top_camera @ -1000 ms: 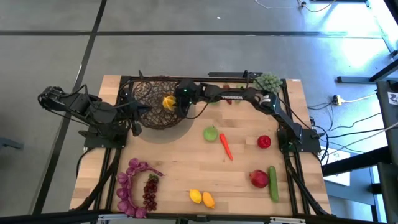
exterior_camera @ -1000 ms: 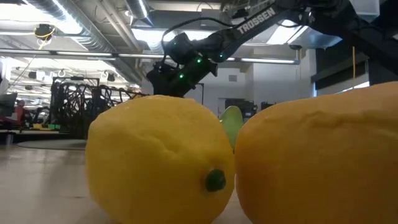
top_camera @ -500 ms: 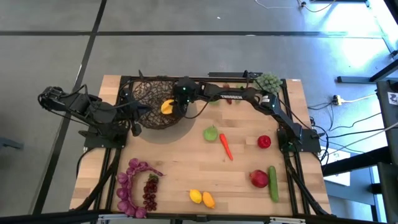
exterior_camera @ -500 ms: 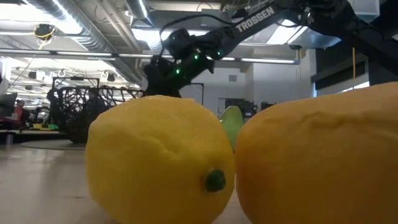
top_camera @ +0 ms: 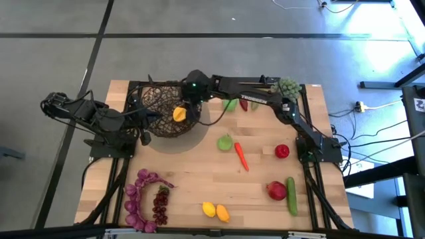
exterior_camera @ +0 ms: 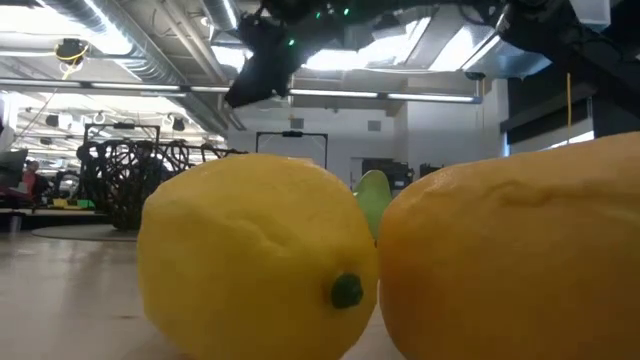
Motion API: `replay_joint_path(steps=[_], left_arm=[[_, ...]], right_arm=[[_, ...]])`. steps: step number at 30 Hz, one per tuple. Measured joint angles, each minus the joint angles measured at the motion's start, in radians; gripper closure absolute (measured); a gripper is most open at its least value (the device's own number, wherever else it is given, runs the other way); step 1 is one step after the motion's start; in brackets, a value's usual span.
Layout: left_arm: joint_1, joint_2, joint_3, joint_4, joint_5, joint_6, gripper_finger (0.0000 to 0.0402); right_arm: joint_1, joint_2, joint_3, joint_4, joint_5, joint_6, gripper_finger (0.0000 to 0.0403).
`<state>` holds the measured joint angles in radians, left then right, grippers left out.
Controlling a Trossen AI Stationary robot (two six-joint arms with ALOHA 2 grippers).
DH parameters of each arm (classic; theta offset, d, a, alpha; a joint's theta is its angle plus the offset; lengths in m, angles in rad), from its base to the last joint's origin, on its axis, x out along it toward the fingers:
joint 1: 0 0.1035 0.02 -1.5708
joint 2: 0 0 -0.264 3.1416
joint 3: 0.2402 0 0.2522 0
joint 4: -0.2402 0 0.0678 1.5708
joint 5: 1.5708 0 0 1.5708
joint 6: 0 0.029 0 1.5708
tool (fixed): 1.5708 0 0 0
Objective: Build produce basket
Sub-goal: Put the green pear into the black wire basket
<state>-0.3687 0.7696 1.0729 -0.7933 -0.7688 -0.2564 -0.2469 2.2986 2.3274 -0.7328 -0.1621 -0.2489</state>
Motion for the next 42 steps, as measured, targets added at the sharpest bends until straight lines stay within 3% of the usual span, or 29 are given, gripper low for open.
replay_joint_path(steps=[12, 18, 24, 29, 35, 42], left_arm=[[0.000, -0.013, 0.000, -0.003, 0.000, -0.003, 0.0401], [0.000, -0.015, 0.000, -0.003, 0.000, -0.029, 0.0401], [0.000, -0.016, 0.000, -0.003, 0.001, -0.029, 0.0401], [0.000, -0.016, 0.000, -0.003, 0.015, -0.029, 0.0401], [0.000, -0.016, 0.000, -0.003, 0.023, -0.029, 0.0401], [0.000, -0.016, 0.000, -0.003, 0.023, -0.023, 0.0401]], right_arm=[[0.043, -0.155, 0.002, -0.600, -0.008, 0.031, 0.0254], [0.052, -0.169, 0.001, -0.846, -0.024, 0.109, 0.0254], [0.053, -0.174, -0.081, -0.837, -0.175, 0.080, 0.0254], [0.053, -0.170, -0.188, -0.832, -0.169, 0.040, 0.0254], [0.053, -0.171, -0.310, -0.763, -0.049, 0.031, 0.0254], [0.053, -0.171, -0.370, -0.691, -0.102, 0.030, 0.0254]])
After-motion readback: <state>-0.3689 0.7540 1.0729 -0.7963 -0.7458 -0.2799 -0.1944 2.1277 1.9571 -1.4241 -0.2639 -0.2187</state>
